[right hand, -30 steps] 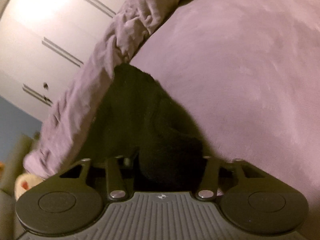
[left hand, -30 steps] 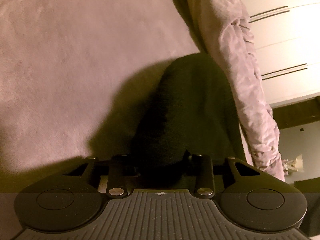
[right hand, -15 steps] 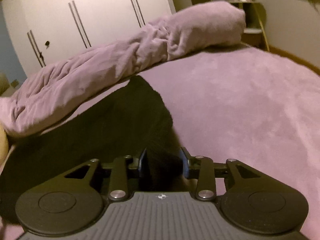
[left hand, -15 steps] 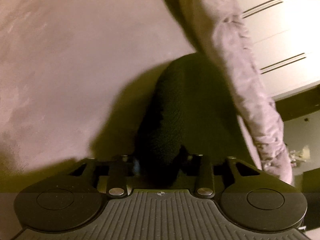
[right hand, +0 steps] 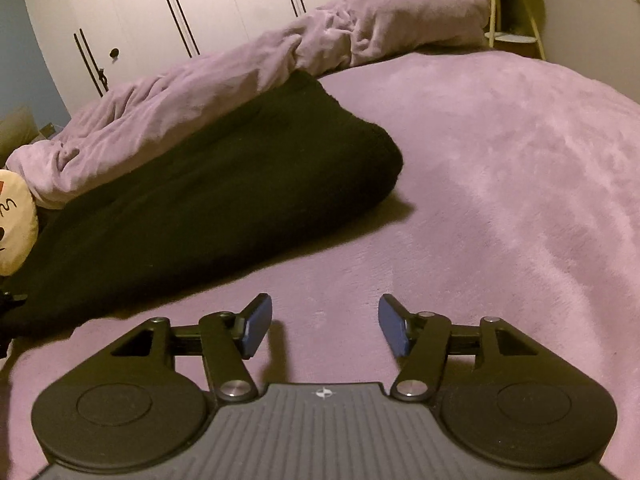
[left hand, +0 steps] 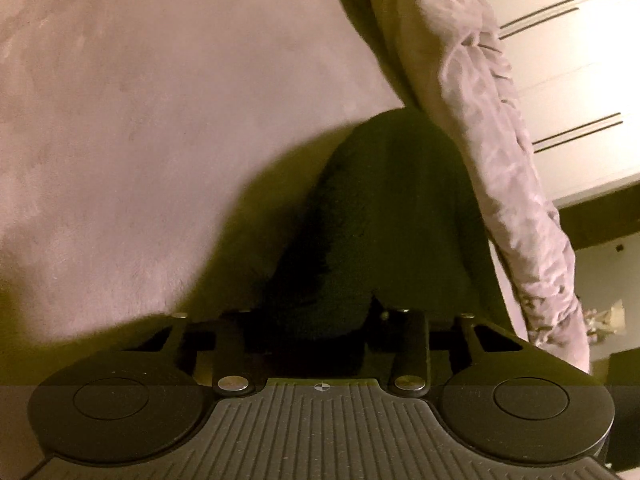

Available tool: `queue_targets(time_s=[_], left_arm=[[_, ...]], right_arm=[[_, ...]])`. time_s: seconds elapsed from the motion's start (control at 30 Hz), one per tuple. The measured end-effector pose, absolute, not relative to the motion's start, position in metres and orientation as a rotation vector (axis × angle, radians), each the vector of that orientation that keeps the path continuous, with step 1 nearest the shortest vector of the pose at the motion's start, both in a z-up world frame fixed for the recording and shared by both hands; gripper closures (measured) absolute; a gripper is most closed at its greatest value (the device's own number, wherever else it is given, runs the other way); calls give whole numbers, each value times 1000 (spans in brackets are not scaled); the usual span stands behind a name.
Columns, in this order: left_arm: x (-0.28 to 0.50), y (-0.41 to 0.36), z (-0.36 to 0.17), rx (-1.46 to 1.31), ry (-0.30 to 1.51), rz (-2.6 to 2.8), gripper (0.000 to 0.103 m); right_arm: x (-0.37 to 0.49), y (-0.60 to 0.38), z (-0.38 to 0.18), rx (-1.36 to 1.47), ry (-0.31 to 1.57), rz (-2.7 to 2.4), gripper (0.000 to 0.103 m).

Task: Fold small clothes
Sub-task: 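Lift the held end and fold it over with the left gripper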

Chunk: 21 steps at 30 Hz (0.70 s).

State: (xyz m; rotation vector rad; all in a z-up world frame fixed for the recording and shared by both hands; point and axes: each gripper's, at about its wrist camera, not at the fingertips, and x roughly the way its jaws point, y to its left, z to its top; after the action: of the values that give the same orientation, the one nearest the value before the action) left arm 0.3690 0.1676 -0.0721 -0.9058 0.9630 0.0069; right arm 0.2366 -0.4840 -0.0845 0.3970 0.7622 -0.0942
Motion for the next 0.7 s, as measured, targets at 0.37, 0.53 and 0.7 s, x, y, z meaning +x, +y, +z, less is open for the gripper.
queue_targets(time_s=[0.37, 0.53, 0.7], left_arm=[[363, 151, -33, -775, 905, -13, 69], [360, 140, -13, -716, 883, -20, 71], [357, 94, 26, -503, 827, -59, 74]], right_arm=[[232, -483, -84, 455, 763, -55, 44], [225, -479, -83, 458, 764, -23, 44], [220, -484, -83, 497, 754, -5, 44]])
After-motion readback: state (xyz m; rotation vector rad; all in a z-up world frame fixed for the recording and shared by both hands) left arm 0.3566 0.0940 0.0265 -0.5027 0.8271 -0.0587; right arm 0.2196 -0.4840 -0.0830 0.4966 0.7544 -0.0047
